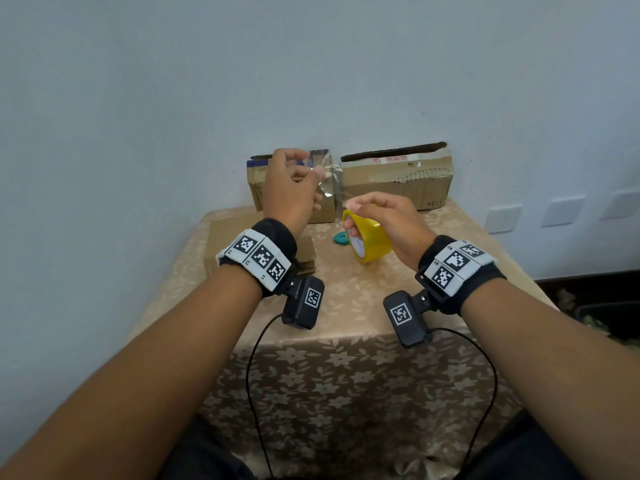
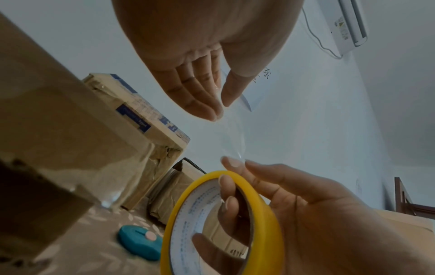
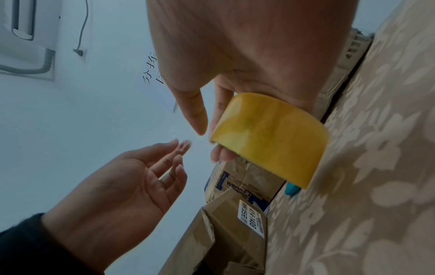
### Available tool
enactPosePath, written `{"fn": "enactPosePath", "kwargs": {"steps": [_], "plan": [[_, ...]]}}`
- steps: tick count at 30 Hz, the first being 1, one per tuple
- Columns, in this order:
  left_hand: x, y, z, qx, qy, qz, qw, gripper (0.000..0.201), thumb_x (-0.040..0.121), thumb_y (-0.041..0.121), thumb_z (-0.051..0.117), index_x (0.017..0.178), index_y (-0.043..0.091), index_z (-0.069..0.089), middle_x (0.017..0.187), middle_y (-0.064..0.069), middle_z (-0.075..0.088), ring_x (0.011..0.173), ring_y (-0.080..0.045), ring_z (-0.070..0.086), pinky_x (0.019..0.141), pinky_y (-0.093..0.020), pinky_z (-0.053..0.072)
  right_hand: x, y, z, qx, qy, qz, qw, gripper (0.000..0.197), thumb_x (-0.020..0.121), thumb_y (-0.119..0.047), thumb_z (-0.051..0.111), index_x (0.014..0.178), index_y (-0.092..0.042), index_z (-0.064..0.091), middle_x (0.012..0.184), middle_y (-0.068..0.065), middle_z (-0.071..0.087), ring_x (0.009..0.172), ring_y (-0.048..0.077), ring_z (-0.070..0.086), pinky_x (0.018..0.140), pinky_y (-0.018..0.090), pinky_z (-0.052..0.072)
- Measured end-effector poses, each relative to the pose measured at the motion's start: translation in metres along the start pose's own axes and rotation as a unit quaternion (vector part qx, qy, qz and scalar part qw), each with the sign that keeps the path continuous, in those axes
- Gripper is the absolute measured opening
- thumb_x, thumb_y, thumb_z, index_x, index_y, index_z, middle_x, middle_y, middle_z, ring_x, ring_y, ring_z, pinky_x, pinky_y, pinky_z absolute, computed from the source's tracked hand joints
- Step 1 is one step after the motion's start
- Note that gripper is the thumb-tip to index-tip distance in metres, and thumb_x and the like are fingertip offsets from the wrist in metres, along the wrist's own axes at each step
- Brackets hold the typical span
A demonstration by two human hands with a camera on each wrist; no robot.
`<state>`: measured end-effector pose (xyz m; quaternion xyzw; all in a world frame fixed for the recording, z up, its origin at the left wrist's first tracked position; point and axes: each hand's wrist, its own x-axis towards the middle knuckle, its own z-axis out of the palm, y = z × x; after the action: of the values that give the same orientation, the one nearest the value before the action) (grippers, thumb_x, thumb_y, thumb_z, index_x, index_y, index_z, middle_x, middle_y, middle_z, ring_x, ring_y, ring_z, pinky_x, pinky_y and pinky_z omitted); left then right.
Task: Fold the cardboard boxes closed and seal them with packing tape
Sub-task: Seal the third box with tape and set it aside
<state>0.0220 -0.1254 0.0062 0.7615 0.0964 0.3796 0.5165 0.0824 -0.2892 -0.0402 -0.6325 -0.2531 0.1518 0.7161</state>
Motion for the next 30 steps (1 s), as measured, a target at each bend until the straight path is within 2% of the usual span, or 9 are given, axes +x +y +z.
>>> {"fn": "enactPosePath", "kwargs": {"steps": [4, 9, 14, 17, 19, 21, 24, 27, 30], "plan": [[0.004, -0.003, -0.006, 0.016, 0.031, 0.0, 0.999, 0.021, 0.091, 0.018, 0.07, 0.107, 0.017, 0.058, 0.084, 0.009, 0.075, 0.08, -0.005, 0.067, 0.072, -0.043, 0.062, 0.001, 0.0, 0.0, -0.001, -0.008, 0.005, 1.0, 0.017, 0.097, -0.007, 0.066, 0.112, -0.006, 0.074, 0.088, 0.02, 0.075, 0.078, 0.027, 0.069, 0.082, 0.037, 0.059], [0.0, -0.002, -0.005, -0.027, 0.009, -0.01, 1.0, 0.025, 0.092, 0.009, 0.069, 0.11, 0.017, 0.053, 0.093, -0.009, 0.075, 0.086, -0.021, 0.074, 0.072, -0.044, 0.064, -0.001, -0.001, 0.002, 0.0, -0.011, 0.004, 1.0, 0.016, 0.098, -0.009, 0.065, 0.111, -0.005, 0.074, 0.086, 0.019, 0.074, 0.078, 0.028, 0.067, 0.083, 0.039, 0.059], [0.004, 0.004, -0.009, -0.055, 0.044, -0.026, 0.997, 0.052, 0.094, 0.009, 0.066, 0.137, 0.025, 0.041, 0.125, 0.001, 0.06, 0.094, -0.023, 0.074, 0.067, -0.037, 0.064, 0.001, -0.001, 0.002, 0.058, 0.003, 0.023, 0.998, 0.028, 0.103, -0.007, 0.054, 0.129, -0.011, 0.06, 0.088, 0.027, 0.072, 0.077, 0.035, 0.065, 0.082, 0.048, 0.055], [0.001, 0.004, -0.011, -0.039, -0.009, -0.042, 0.998, 0.069, 0.093, 0.003, 0.065, 0.149, 0.029, 0.033, 0.145, 0.002, 0.046, 0.081, -0.023, 0.076, 0.067, -0.036, 0.064, 0.003, -0.002, 0.002, 0.09, 0.01, 0.03, 0.995, 0.035, 0.104, -0.005, 0.044, 0.138, -0.012, 0.052, 0.091, 0.029, 0.072, 0.077, 0.037, 0.067, 0.08, 0.047, 0.055], [-0.004, 0.001, -0.007, 0.005, -0.057, -0.019, 0.998, 0.071, 0.092, 0.006, 0.069, 0.15, 0.03, 0.035, 0.15, 0.003, 0.044, 0.09, -0.023, 0.075, 0.068, -0.034, 0.063, 0.004, -0.002, 0.002, 0.073, 0.01, 0.033, 0.997, 0.039, 0.104, -0.006, 0.041, 0.139, -0.02, 0.052, 0.099, 0.025, 0.076, 0.086, 0.037, 0.072, 0.087, 0.049, 0.056], [-0.008, -0.002, -0.003, 0.059, -0.079, 0.011, 0.995, 0.062, 0.092, 0.016, 0.071, 0.145, 0.03, 0.043, 0.141, 0.007, 0.052, 0.103, -0.02, 0.07, 0.068, -0.034, 0.064, 0.003, -0.002, 0.004, 0.056, 0.014, 0.037, 0.998, 0.039, 0.105, -0.008, 0.041, 0.137, -0.026, 0.053, 0.103, 0.02, 0.077, 0.093, 0.033, 0.074, 0.089, 0.047, 0.056], [-0.007, -0.001, -0.001, 0.068, -0.073, 0.009, 0.995, 0.035, 0.096, 0.02, 0.067, 0.128, 0.024, 0.053, 0.111, -0.002, 0.067, 0.076, -0.016, 0.075, 0.066, -0.041, 0.064, 0.001, -0.004, 0.004, 0.059, 0.029, 0.038, 0.997, 0.039, 0.105, -0.009, 0.045, 0.14, -0.023, 0.054, 0.105, 0.02, 0.077, 0.088, 0.029, 0.075, 0.071, 0.034, 0.059], [-0.001, 0.001, -0.008, 0.103, -0.057, -0.002, 0.993, 0.026, 0.094, 0.014, 0.065, 0.115, 0.021, 0.053, 0.098, -0.015, 0.068, 0.059, -0.019, 0.072, 0.06, -0.038, 0.06, -0.001, -0.004, 0.003, 0.074, 0.043, 0.039, 0.996, 0.04, 0.104, -0.006, 0.048, 0.141, -0.02, 0.054, 0.108, 0.023, 0.075, 0.08, 0.027, 0.075, 0.056, 0.026, 0.056], [0.007, -0.005, -0.019, 0.157, -0.056, -0.039, 0.985, 0.029, 0.086, 0.007, 0.068, 0.109, 0.02, 0.054, 0.093, -0.003, 0.068, 0.059, -0.017, 0.068, 0.07, -0.04, 0.062, -0.001, -0.004, 0.002, 0.081, 0.049, 0.04, 0.995, 0.041, 0.103, -0.004, 0.049, 0.141, -0.019, 0.054, 0.108, 0.025, 0.075, 0.077, 0.026, 0.075, 0.054, 0.026, 0.056]]}}
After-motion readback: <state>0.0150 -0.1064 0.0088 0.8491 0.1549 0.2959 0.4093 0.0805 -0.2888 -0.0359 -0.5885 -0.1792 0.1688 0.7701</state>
